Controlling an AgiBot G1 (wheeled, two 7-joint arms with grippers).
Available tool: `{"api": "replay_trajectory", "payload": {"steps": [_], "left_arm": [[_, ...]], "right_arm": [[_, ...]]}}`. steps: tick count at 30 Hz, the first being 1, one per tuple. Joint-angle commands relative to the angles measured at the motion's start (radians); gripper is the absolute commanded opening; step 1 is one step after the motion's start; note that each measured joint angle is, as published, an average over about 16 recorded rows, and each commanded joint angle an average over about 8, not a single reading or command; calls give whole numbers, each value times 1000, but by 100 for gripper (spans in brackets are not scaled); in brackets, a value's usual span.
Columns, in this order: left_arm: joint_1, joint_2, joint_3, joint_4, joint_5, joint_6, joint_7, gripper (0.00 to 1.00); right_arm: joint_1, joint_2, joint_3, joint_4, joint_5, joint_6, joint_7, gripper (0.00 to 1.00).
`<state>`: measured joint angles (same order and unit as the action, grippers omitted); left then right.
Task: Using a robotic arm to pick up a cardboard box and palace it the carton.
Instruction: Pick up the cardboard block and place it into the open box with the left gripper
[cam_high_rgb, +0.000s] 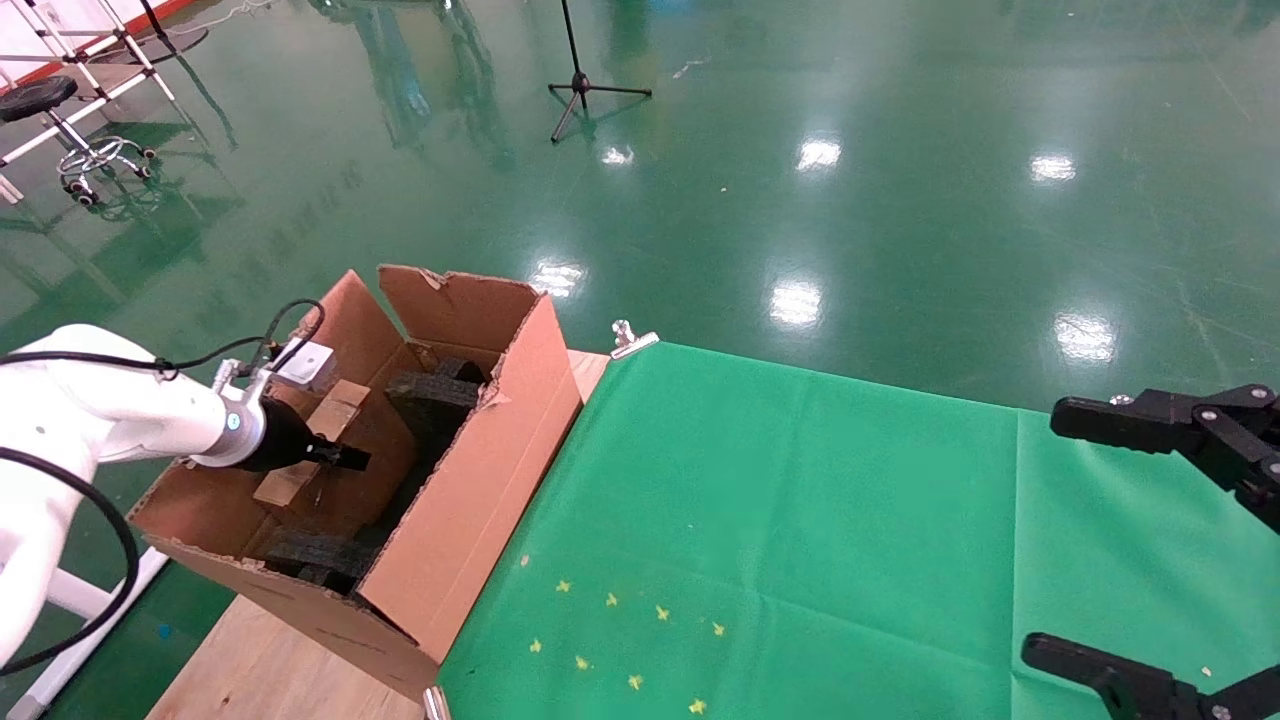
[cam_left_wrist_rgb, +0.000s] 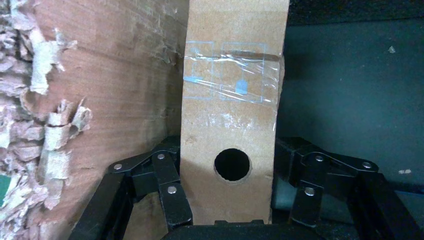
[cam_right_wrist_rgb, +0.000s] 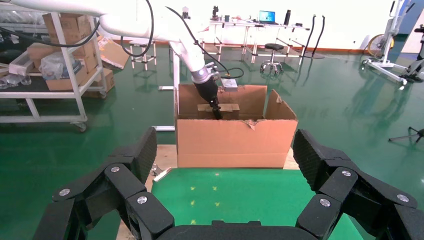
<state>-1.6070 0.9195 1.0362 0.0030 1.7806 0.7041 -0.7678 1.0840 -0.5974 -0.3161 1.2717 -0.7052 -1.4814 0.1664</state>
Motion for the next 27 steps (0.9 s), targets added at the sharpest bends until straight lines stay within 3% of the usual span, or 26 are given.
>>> {"api": "replay_trajectory", "payload": {"steps": [1,18,27], "left_arm": [[0,0,0,-1,1,1,0,100],[-55,-21,-4,-23,-5,16,10,100],[-131,-103,-36,-171,-52,96,83,100]], "right_arm": [[0,0,0,0,0,0,0,100],[0,0,0,0,0,0,0,100],[0,0,-1,0,0,0,0,100]]}}
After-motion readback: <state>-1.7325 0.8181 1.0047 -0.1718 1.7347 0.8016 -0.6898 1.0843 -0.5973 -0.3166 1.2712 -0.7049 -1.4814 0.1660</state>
